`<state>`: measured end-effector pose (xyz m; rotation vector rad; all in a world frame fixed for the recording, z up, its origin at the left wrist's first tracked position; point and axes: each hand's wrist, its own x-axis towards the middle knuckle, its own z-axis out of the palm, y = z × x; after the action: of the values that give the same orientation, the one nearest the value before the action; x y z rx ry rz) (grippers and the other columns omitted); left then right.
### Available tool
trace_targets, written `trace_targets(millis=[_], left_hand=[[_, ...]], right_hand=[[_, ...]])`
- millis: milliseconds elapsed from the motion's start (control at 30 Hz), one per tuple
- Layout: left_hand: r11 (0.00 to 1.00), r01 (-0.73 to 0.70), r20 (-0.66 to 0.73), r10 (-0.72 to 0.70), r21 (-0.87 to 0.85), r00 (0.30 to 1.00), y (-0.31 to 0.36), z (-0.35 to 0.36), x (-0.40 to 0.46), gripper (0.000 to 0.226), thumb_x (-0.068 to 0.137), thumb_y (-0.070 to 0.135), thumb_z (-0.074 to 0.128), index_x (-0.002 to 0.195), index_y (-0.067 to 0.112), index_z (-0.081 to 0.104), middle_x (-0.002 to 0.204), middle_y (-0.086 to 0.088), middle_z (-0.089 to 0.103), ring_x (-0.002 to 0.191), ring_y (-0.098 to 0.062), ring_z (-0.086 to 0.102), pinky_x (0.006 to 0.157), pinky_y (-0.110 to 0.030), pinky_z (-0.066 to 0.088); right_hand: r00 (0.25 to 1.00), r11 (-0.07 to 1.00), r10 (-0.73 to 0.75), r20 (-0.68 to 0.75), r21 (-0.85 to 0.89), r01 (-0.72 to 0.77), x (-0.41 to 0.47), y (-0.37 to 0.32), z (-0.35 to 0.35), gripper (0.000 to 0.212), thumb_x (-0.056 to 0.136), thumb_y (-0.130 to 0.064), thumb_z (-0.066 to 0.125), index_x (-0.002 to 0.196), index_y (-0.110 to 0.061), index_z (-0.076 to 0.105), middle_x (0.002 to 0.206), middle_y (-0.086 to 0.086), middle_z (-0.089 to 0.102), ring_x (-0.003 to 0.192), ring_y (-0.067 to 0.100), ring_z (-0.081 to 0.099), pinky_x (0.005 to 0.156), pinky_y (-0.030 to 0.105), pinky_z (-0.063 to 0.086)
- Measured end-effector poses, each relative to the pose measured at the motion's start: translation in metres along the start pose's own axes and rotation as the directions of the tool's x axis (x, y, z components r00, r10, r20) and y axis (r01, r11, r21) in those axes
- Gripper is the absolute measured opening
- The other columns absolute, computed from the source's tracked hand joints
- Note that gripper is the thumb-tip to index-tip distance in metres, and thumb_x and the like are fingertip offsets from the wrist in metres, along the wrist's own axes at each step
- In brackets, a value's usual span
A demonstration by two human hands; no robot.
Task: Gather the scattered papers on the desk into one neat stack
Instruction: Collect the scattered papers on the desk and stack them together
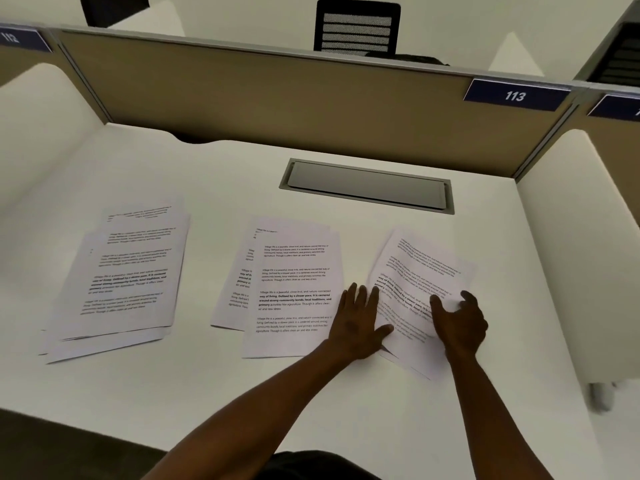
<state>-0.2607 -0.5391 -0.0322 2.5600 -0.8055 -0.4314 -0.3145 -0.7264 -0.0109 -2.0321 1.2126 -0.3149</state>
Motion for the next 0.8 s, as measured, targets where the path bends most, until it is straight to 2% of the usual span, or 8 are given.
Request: trace_targets(millis=[100,200,300,400,467,533,633,800], left_hand=[[0.978,0.047,-0.009,-0.05,-0.202,0.999,0.002,-0.006,-0.001,0.089,0.091,0.058,0.05,0.157,0.017,0.008,0.159,-0.015,0.025,0.149,-0.031,0.015,0.124,-0.043,0.015],[0.862,0.12,-0.018,-0.148,-0.492,0.989,0.015,-0.014,0.0,0.097,0.08,0.067,0.058,0.155,0.025,0.013,0.149,-0.006,0.044,0.137,-0.024,0.041,0.114,-0.043,0.037],[0.581,0.247,0.121,-0.246,-0.776,0.962,0.031,-0.026,0.005,0.105,0.073,0.063,0.071,0.155,0.029,0.014,0.147,-0.004,0.048,0.128,-0.021,0.054,0.105,-0.038,0.046],[0.18,0.364,0.297,-0.317,-0.914,0.901,0.038,-0.033,0.012,0.137,0.046,0.071,0.08,0.155,0.031,0.007,0.148,-0.007,0.046,0.123,-0.023,0.057,0.101,-0.04,0.05],[-0.049,0.414,0.407,-0.321,-0.909,0.855,0.037,-0.038,0.016,0.125,0.06,0.052,0.087,0.155,0.024,0.011,0.149,-0.01,0.046,0.113,-0.023,0.061,0.09,-0.036,0.054],[-0.068,0.441,0.44,-0.307,-0.895,0.844,0.03,-0.039,0.018,0.096,0.069,0.04,0.085,0.148,0.015,0.036,0.142,-0.01,0.055,0.11,-0.023,0.064,0.079,-0.031,0.056],[0.051,0.426,0.395,-0.288,-0.903,0.872,0.019,-0.046,0.013,0.056,0.08,0.02,0.077,0.131,0.012,0.057,0.128,-0.009,0.066,0.111,-0.025,0.065,0.079,-0.03,0.056],[0.152,0.253,0.205,-0.272,-0.956,0.94,-0.01,-0.076,-0.008,0.048,0.082,0.004,0.074,0.127,0.012,0.061,0.124,-0.009,0.069,0.111,-0.024,0.067,0.092,-0.038,0.057]], right_hand=[[1.0,0.999,0.014,0.012,0.032,-0.014,0.001,-0.002,-0.001,0.07,0.082,-0.044,0.071,0.137,-0.007,0.047,0.133,0.021,0.057,0.125,0.039,0.051,0.107,0.046,0.038],[0.998,1.0,-0.011,0.057,0.012,0.011,-0.001,-0.001,-0.001,0.071,0.082,-0.048,0.069,0.136,-0.008,0.049,0.134,0.02,0.057,0.124,0.037,0.052,0.107,0.045,0.039],[0.995,0.999,-0.039,0.091,-0.028,0.042,-0.005,0.0,0.002,0.07,0.082,-0.052,0.066,0.136,-0.011,0.048,0.133,0.019,0.058,0.125,0.036,0.052,0.108,0.044,0.039],[0.991,0.995,-0.074,0.109,-0.053,0.08,-0.008,0.0,0.005,0.067,0.083,-0.05,0.066,0.135,-0.011,0.049,0.132,0.019,0.059,0.124,0.037,0.053,0.107,0.045,0.038],[0.988,0.994,-0.091,0.125,-0.044,0.097,-0.009,-0.001,0.005,0.063,0.084,-0.049,0.066,0.133,-0.012,0.051,0.13,0.018,0.061,0.122,0.036,0.054,0.107,0.044,0.039],[0.983,0.994,-0.109,0.149,-0.003,0.11,-0.013,-0.002,0.004,0.058,0.084,-0.047,0.067,0.13,-0.014,0.055,0.126,0.016,0.064,0.118,0.033,0.058,0.106,0.043,0.042],[0.97,0.99,-0.136,0.199,0.064,0.126,-0.023,-0.005,0.005,0.054,0.083,-0.044,0.07,0.127,-0.017,0.058,0.123,0.011,0.065,0.113,0.027,0.061,0.102,0.04,0.045],[0.975,0.988,-0.126,0.185,0.114,0.107,-0.041,-0.018,0.014,0.055,0.084,-0.05,0.066,0.128,-0.019,0.056,0.123,0.009,0.065,0.105,0.027,0.063,0.094,0.037,0.046]])
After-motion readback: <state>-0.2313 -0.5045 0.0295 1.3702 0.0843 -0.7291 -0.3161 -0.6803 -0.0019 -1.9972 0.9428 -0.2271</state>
